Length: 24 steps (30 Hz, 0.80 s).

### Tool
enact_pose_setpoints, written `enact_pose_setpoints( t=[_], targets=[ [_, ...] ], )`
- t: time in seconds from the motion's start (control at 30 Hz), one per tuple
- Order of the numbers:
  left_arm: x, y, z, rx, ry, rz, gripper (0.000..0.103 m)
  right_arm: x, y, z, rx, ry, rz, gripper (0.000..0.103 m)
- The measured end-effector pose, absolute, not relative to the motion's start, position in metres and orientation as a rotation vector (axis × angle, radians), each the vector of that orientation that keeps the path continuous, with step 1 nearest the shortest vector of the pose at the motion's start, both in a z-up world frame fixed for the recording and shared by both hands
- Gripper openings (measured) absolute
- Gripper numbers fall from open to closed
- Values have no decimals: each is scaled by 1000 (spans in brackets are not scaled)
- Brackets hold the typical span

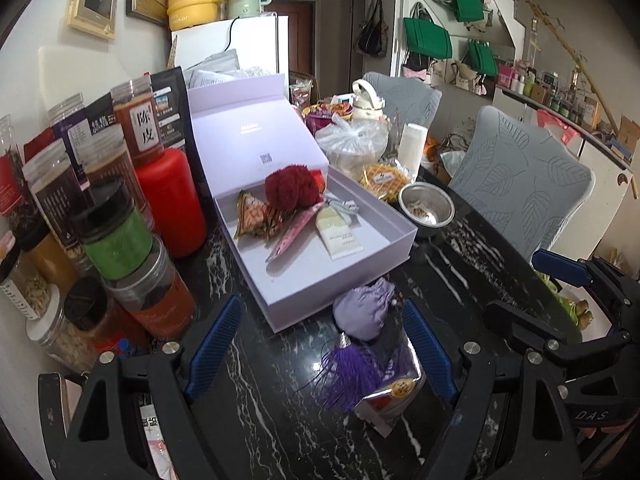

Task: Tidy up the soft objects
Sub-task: 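Withdraw both tools from the box toward the sachet and foil bag, then grasp the lavender sachet with the left gripper while the right gripper grasps the silver foil bag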

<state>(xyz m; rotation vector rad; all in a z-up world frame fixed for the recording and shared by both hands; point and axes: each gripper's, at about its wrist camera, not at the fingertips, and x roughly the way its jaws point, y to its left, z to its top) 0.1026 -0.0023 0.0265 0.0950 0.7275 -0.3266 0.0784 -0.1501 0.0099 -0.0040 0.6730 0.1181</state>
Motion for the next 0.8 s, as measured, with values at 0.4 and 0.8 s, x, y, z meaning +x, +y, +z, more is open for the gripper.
enact_pose_setpoints(
  t=[0.4, 0.8],
  targets=[
    [109, 9, -31, 73, 873, -326, 83, 85, -143, -52, 83, 834, 123, 90],
    [118, 26, -60, 16, 939, -286, 83, 110, -141, -91, 244, 986, 142, 82]
  ],
)
